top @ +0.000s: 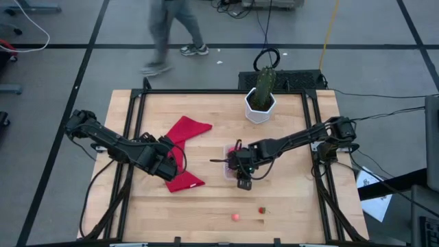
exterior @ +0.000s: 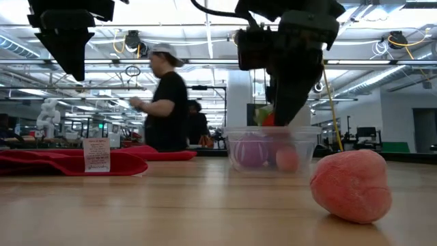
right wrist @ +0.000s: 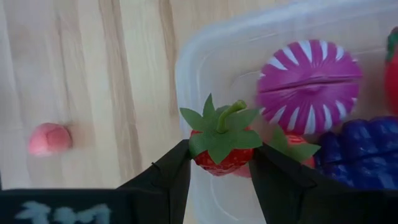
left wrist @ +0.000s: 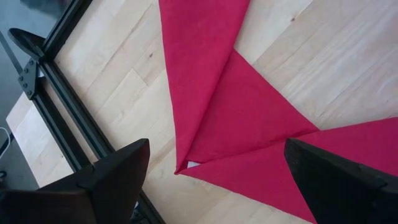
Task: Pick and placing Produce into tupperware
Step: Put the top red strawberry into the transparent bin
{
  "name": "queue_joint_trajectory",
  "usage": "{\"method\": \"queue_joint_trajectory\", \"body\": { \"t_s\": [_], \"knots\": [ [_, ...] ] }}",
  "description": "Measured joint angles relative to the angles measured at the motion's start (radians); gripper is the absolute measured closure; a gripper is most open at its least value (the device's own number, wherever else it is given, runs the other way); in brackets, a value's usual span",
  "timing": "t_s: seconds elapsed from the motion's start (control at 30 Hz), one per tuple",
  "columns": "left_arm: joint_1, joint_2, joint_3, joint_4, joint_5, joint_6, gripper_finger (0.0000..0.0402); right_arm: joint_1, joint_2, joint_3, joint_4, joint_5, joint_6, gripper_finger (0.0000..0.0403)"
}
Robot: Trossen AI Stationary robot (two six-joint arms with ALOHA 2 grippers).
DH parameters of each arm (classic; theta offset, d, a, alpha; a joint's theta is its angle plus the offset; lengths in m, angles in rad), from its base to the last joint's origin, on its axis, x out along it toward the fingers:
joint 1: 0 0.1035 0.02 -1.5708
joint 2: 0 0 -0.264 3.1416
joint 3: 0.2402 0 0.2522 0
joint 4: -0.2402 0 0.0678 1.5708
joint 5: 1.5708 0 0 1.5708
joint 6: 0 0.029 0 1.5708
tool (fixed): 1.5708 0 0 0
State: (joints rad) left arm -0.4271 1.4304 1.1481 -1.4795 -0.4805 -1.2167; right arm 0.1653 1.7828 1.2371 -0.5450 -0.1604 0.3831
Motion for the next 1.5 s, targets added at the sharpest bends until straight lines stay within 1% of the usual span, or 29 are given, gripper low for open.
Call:
{"method": "queue_joint_trajectory", "body": {
  "t_s": [0.13, 0.33, 0.63, 0.8, 1.1, 1.5],
  "knots": [
    [0.000, 0.000, 0.000, 0.000, 0.000, 0.000, 0.0023, 0.000, -0.002, -0.040, 0.051, -0.003, 0.014, 0.0259],
    [0.000, 0.000, 0.000, 0.000, 0.000, 0.000, 0.0023, -0.003, -0.001, -0.045, 0.064, 0.002, 0.013, 0.0259],
    [0.000, 0.000, 0.000, 0.000, -0.001, 0.000, 0.0023, -0.002, -0.003, -0.045, 0.063, -0.003, 0.000, 0.0259],
    [0.000, 0.000, 0.000, 0.000, -0.001, 0.000, 0.0023, -0.003, -0.008, -0.040, 0.056, -0.053, 0.006, 0.0259],
    [0.000, 0.000, 0.000, 0.008, -0.018, 0.001, 0.0023, -0.003, -0.062, -0.020, 0.047, -0.052, -0.010, 0.0259],
    [0.000, 0.000, 0.000, 0.016, -0.017, 0.008, 0.0023, -0.007, -0.060, -0.019, 0.036, -0.045, -0.025, 0.0259]
  ]
}}
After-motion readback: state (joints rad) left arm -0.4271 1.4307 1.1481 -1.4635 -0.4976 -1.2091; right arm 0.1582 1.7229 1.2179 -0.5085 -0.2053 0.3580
